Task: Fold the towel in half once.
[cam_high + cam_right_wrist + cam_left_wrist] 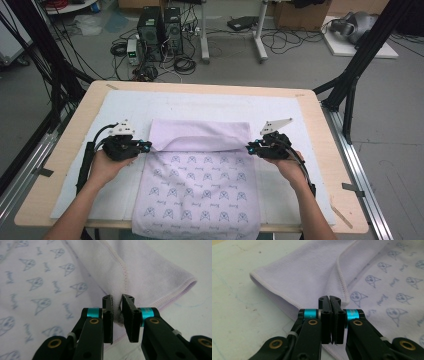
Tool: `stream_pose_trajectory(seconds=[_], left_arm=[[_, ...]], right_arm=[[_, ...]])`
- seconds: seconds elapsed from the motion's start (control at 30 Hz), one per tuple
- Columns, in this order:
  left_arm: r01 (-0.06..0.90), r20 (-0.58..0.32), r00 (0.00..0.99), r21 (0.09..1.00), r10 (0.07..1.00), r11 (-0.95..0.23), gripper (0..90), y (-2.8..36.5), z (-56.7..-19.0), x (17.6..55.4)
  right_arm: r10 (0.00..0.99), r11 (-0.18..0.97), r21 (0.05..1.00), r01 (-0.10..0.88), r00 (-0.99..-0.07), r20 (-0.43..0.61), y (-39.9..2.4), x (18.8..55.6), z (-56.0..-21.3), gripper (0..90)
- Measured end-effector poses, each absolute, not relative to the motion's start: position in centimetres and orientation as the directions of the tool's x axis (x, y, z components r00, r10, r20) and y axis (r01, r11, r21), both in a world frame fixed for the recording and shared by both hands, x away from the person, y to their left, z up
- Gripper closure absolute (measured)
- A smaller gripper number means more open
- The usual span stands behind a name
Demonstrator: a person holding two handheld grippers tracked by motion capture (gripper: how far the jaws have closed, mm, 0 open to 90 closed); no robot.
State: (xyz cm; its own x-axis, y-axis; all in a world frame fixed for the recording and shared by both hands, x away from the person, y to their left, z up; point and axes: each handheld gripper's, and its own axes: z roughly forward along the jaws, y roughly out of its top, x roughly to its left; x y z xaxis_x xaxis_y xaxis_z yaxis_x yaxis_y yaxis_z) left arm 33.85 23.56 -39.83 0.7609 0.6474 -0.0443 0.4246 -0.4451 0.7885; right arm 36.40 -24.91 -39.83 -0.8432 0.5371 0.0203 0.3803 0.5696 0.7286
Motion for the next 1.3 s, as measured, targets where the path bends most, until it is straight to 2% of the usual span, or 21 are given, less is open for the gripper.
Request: stream_pose_trajectory(seconds=[0.1, 0.13, 0.2, 0.3, 0.47, 0.63, 0.8, 0.93, 1.03, 1.3], left_arm=[[0.423, -0.046, 0.768, 0.786, 0.639, -0.451, 85.1, 24.6, -40.2, 32.3], [0.43, -0.054, 0.766, 0.784, 0.641, -0.448, 80.9, 24.9, -40.4, 31.8], [0.448, -0.054, 0.754, 0.771, 0.655, -0.452, 66.2, 25.4, -40.7, 31.4], [0.464, -0.081, 0.743, 0.778, 0.665, -0.424, 62.2, 25.6, -40.7, 31.7], [0.451, -0.102, 0.752, 0.8, 0.651, -0.395, 61.5, 24.3, -40.5, 32.4], [0.462, -0.113, 0.767, 0.78, 0.631, -0.422, 62.4, 23.1, -41.3, 33.0], [0.472, -0.102, 0.79, 0.73, 0.604, -0.494, 62.5, 22.2, -42.4, 32.8], [0.488, -0.118, 0.796, 0.705, 0.594, -0.514, 63.3, 22.7, -43.1, 32.2], [0.488, -0.113, 0.794, 0.705, 0.597, -0.515, 63.0, 23.4, -43.0, 31.7], [0.474, -0.113, 0.775, 0.755, 0.621, -0.454, 62.0, 23.7, -42.1, 32.1]], right_arm=[[0.505, 0.571, 0.738, 0.359, -0.863, 0.03, -25.5, 34.5, -39.6, 74.4], [0.492, 0.573, 0.742, 0.348, -0.87, 0.028, -25.7, 33.9, -39.5, 72.4], [0.456, 0.553, 0.764, 0.333, -0.888, 0.057, -26.1, 32.7, -39.3, 66.8], [0.475, 0.57, 0.749, 0.338, -0.879, 0.035, -26.2, 32.3, -39.2, 61.7], [0.513, 0.551, 0.744, 0.379, -0.857, 0.056, -25.5, 34.1, -39.9, 57.8], [0.529, 0.525, 0.744, 0.413, -0.843, 0.094, -24.8, 35.3, -40.5, 56.0], [0.5, 0.577, 0.697, 0.426, -0.859, 0.111, -24.1, 35.0, -41.5, 56.1], [0.44, 0.611, 0.672, 0.417, -0.886, 0.149, -24.0, 34.2, -42.0, 62.2], [0.411, 0.602, 0.699, 0.386, -0.9, 0.144, -24.2, 33.5, -41.4, 62.0], [0.463, 0.531, 0.75, 0.396, -0.876, 0.135, -24.8, 34.1, -40.2, 61.3]])
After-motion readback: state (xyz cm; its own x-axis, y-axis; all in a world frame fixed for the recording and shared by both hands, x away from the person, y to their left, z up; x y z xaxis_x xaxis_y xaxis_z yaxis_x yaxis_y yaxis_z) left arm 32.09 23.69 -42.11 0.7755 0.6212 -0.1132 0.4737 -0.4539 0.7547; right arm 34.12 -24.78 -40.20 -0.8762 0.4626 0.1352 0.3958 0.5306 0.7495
